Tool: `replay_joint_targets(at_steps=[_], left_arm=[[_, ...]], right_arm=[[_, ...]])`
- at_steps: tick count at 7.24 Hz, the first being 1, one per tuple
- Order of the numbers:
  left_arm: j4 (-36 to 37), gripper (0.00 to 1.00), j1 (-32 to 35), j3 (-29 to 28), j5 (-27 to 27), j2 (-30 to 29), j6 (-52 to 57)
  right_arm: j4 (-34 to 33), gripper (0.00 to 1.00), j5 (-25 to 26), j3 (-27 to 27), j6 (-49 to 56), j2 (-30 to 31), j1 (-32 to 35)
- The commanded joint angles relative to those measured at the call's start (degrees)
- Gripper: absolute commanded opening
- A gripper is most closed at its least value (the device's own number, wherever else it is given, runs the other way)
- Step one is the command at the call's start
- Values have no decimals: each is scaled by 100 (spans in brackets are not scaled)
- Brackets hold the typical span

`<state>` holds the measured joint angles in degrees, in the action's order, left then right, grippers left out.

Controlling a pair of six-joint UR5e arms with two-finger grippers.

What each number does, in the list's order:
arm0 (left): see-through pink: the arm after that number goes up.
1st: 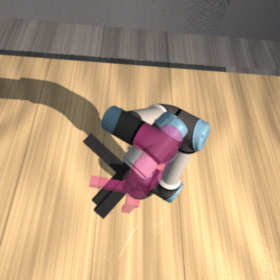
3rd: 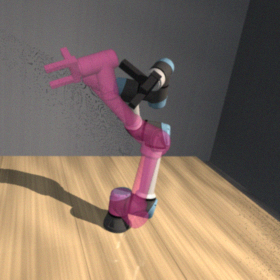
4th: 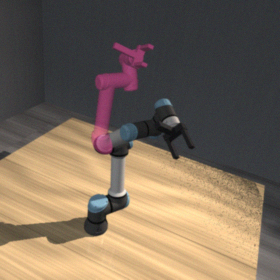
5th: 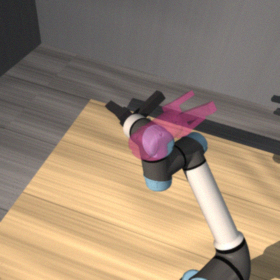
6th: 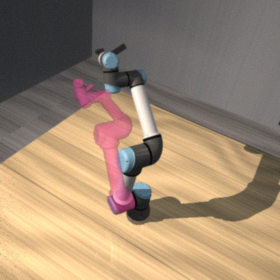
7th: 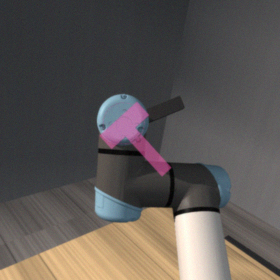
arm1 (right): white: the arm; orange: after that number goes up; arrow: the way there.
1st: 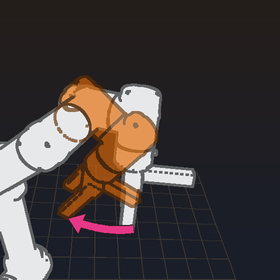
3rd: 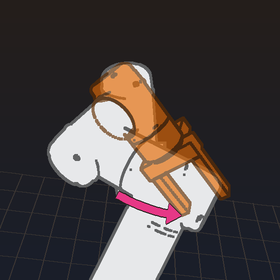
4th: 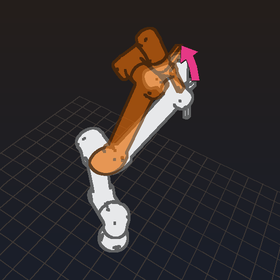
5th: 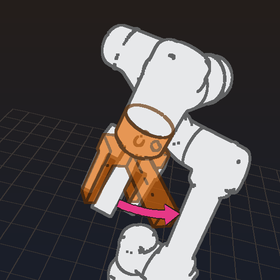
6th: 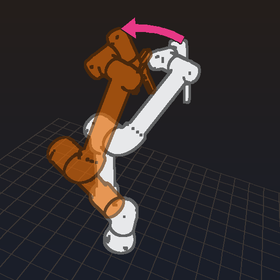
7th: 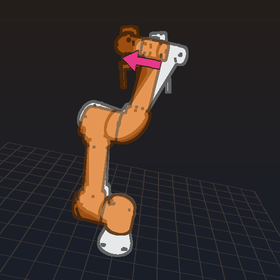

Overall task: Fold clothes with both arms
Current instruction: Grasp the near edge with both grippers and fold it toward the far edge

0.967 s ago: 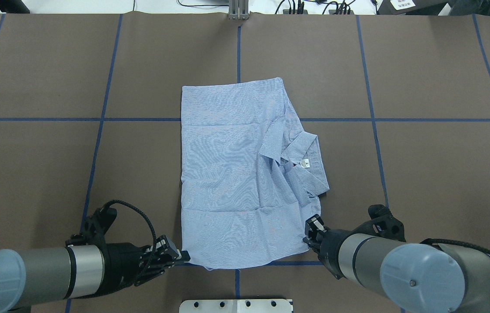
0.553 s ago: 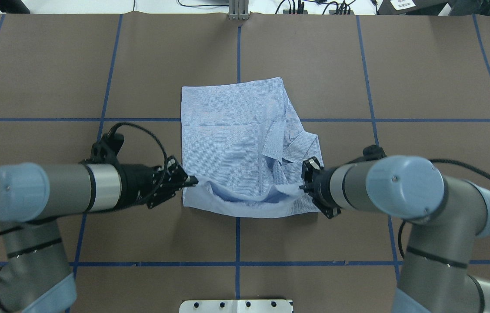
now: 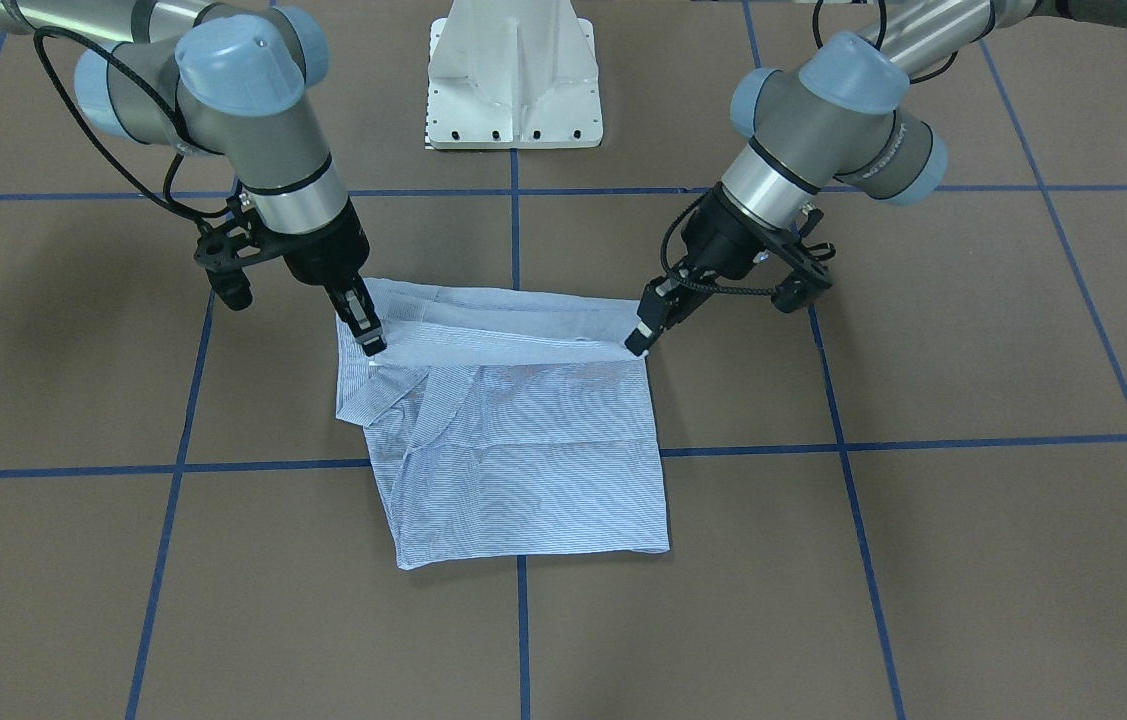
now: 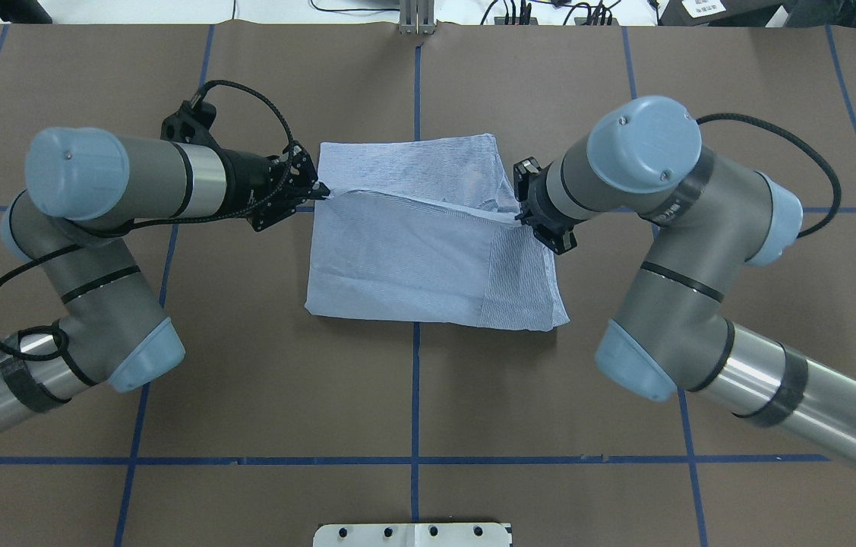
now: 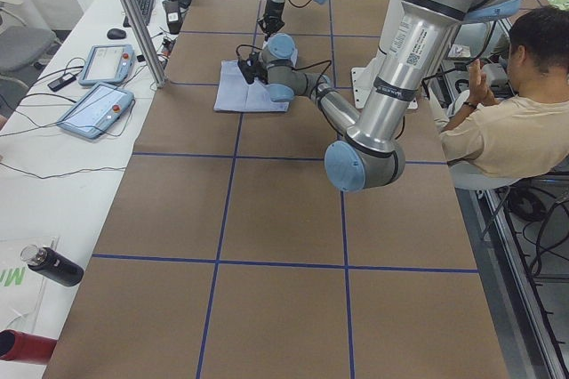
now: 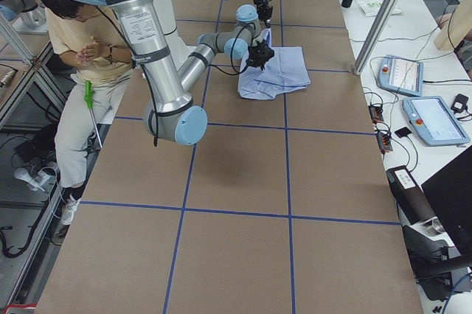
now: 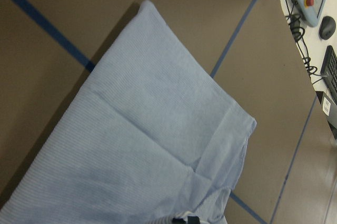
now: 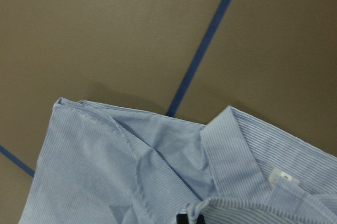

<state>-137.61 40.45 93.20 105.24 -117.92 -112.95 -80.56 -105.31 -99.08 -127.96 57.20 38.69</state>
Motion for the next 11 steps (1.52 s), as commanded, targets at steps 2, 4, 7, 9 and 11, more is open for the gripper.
replay_joint_targets(at_steps=[2, 4, 7, 9, 11], left_arm=[[-64, 0, 323, -1003, 6, -546, 212], [-475, 0, 402, -1671, -21, -810, 344], [-793, 0, 463, -2489, -256, -1276, 441], [-1083, 0, 464, -2955, -380, -1461, 441], [-1337, 0, 464, -3367, -486, -1636, 441]], right_arm=[[23, 0, -130, 1755, 726, -1129, 384], [49, 0, -139, 2295, 1193, -1342, 420], [759, 0, -130, 3288, 1543, -1729, 516], [804, 0, -122, 3867, 1922, -2107, 604], [1164, 40, -104, 4273, 2135, -2213, 649]])
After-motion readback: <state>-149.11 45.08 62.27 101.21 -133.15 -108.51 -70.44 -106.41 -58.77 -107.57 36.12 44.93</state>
